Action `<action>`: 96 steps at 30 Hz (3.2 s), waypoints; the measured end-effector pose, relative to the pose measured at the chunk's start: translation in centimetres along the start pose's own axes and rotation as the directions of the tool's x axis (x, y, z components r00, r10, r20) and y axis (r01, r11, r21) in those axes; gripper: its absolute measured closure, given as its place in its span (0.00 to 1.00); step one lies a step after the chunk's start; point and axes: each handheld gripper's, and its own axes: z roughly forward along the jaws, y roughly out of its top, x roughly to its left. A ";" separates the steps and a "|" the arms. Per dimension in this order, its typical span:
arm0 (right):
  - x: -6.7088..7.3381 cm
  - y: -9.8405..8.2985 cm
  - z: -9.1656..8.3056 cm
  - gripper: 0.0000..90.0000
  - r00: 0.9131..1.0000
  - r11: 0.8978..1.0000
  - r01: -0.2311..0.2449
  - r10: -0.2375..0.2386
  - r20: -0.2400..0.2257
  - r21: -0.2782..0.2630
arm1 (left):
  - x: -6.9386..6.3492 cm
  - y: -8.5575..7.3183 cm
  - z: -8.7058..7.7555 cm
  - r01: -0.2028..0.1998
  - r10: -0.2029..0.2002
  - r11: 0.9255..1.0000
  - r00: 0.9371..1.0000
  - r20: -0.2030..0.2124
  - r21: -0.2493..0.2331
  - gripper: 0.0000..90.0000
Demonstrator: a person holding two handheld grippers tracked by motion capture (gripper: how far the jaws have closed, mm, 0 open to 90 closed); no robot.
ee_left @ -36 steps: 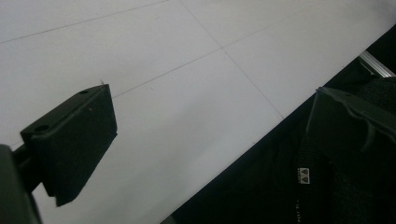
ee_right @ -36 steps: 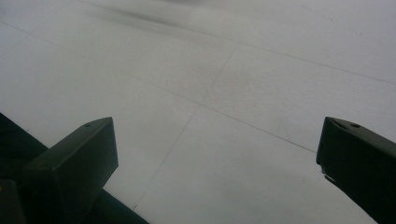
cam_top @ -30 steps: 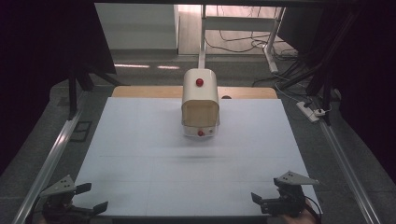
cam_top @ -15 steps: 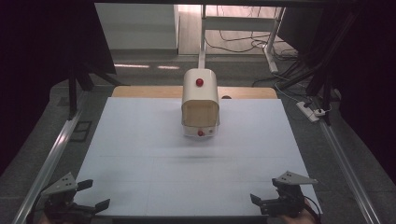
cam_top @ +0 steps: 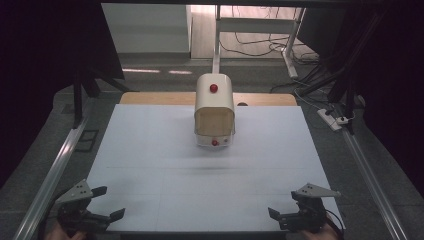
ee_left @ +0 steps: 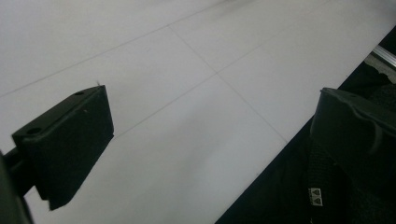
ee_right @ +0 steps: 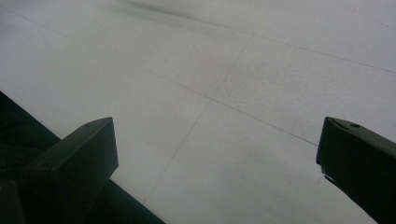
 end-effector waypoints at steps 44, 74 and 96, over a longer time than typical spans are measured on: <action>-0.2 0.0 0.1 0.00 1.000 1.000 -0.014 0.014 -0.022 0.007 | -1.6 7.6 6.0 -0.144 0.141 0.989 0.981 0.134 0.011 0.00; -0.4 0.0 0.1 0.00 0.999 1.000 -0.025 0.025 -0.034 0.012 | -2.4 13.2 11.5 -0.271 0.263 0.963 0.940 0.217 0.006 0.00; -0.5 0.0 0.1 0.00 0.998 0.999 -0.032 0.033 -0.047 0.010 | -4.1 16.4 15.7 -0.368 0.353 0.930 0.900 0.258 0.014 0.24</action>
